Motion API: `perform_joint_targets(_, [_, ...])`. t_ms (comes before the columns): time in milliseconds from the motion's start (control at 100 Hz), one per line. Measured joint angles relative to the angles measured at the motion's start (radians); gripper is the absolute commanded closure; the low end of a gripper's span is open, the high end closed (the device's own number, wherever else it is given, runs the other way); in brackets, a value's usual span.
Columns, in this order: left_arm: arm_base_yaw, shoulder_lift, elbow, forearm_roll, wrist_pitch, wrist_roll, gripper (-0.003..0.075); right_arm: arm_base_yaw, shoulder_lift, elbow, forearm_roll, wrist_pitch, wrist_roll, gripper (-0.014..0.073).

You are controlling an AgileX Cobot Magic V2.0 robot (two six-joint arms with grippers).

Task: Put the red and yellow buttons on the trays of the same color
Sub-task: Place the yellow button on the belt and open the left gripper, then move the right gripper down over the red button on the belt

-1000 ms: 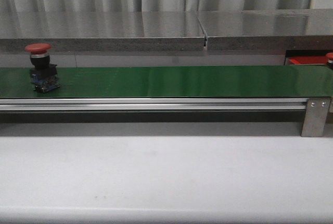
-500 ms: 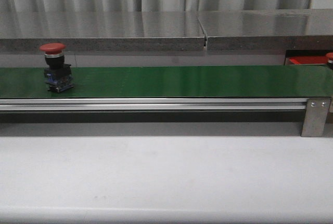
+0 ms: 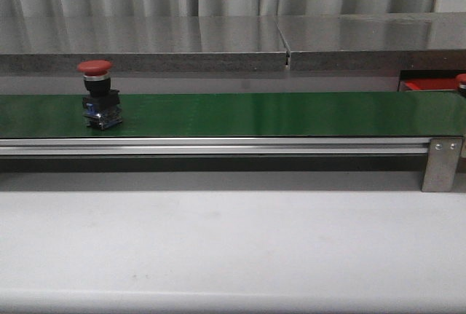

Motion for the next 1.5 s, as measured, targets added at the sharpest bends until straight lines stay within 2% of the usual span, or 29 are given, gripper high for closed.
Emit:
perform_joint_targets(70, [-0.004,-0.025,0.000,0.000,0.002,0.030,0.0204,0.000,0.000,0.000,0.000,0.000,0.000,0.0711])
perform_joint_targets(140, [-0.010,-0.057,0.000,-0.006,0.002,0.055,0.0279,0.000,0.000,0.000,0.000,0.000,0.000,0.0711])
perform_joint_targets(330, [-0.068,-0.140,0.000,-0.019,-0.001,0.121,0.0647,0.000,0.000,0.000,0.000,0.000,0.000,0.0711])
perform_joint_targets(390, [-0.096,-0.164,0.000,-0.019,0.003,0.137,0.0742,0.000,0.000,0.000,0.000,0.000,0.000,0.0711])
perform_joint_targets(680, [-0.257,-0.299,0.044,0.008,0.013,0.157,0.0741,0.000,0.000,0.000,0.000,0.000,0.000,0.0711])
perform_joint_targets(970, [-0.421,-0.491,0.182,0.071,-0.043,0.138,0.0741,0.000,0.000,0.000,0.000,0.000,0.000,0.0711])
perform_joint_targets(1500, [-0.433,-0.940,0.551,0.085,-0.115,0.111,0.0741,0.000,0.000,0.000,0.018,-0.019,0.000,0.0711])
